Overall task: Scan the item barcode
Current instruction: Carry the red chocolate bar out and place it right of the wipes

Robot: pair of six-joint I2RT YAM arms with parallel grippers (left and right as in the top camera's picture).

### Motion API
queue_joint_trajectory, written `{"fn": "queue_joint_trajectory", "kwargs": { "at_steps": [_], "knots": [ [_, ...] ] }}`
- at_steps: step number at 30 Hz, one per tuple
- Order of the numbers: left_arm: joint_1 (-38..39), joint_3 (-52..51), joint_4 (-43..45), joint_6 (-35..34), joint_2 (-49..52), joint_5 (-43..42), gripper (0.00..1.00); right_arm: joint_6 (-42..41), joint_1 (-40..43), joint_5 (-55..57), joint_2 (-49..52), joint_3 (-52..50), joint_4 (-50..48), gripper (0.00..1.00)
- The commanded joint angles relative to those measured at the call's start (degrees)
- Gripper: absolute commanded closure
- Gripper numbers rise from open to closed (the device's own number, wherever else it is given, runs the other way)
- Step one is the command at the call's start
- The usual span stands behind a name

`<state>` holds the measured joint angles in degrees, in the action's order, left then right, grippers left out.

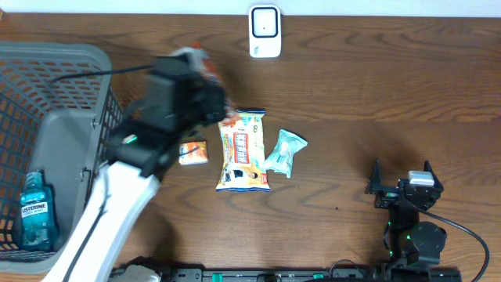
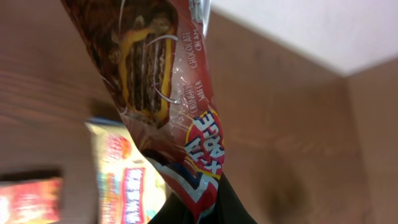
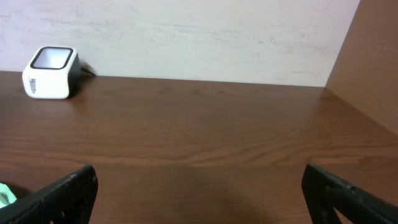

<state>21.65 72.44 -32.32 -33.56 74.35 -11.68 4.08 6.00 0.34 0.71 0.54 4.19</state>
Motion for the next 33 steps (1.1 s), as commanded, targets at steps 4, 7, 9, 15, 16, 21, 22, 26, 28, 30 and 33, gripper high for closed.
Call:
{"fn": "queue_joint_trajectory", "kwargs": {
  "at_steps": [4, 7, 9, 15, 16, 21, 22, 26, 28, 30, 33],
  "knots": [
    [10.47, 0.0, 4.79, 3.56, 12.55, 0.79, 0.93, 0.72, 0.35, -0.31, -0.22, -0.22, 0.07, 0.01],
    [14.93, 0.0, 7.08, 7.37, 17.88, 0.81, 0.93, 0.72, 0.33, -0.31, -0.22, -0.22, 0.07, 0.01],
    [17.44, 0.0, 8.44, 9.81, 20.9, 0.81, 0.93, 0.72, 0.33, -0.31, -0.22, -0.22, 0.07, 0.01],
    [23.71, 0.0, 13.4, 13.9, 30.42, 0.81, 0.93, 0.72, 0.35, -0.31, -0.22, -0.22, 0.07, 0.01],
    [24.13, 0.0, 13.92, 13.88, 31.36, 0.81, 0.93, 0.72, 0.33, -0.31, -0.22, -0.22, 0.07, 0.01],
    [25.31, 0.0, 15.74, 13.81, 36.63, 0.79, 0.93, 0.72, 0.33, -0.31, -0.22, -0.22, 0.07, 0.01],
    [25.31, 0.0, 15.74, 13.81, 37.22, 0.81, 0.93, 0.72, 0.35, -0.31, -0.22, -0.22, 0.07, 0.01],
    [25.29, 0.0, 15.74, 13.84, 39.32, 1.4, 0.93, 0.72, 0.35, -0.31, -0.22, -0.22, 0.07, 0.01],
    [25.31, 0.0, 15.54, 13.81, 40.02, 4.02, 0.93, 0.72, 0.33, -0.31, -0.22, -0.22, 0.07, 0.01],
    [25.29, 0.0, 14.78, 13.35, 40.44, 9.03, 0.93, 0.72, 0.33, -0.31, -0.22, -0.22, 0.07, 0.01],
    [24.92, 0.0, 12.81, 12.74, 40.35, 15.85, 0.93, 0.72, 0.35, -0.31, -0.22, -0.22, 0.07, 0.01]
  ]
}}
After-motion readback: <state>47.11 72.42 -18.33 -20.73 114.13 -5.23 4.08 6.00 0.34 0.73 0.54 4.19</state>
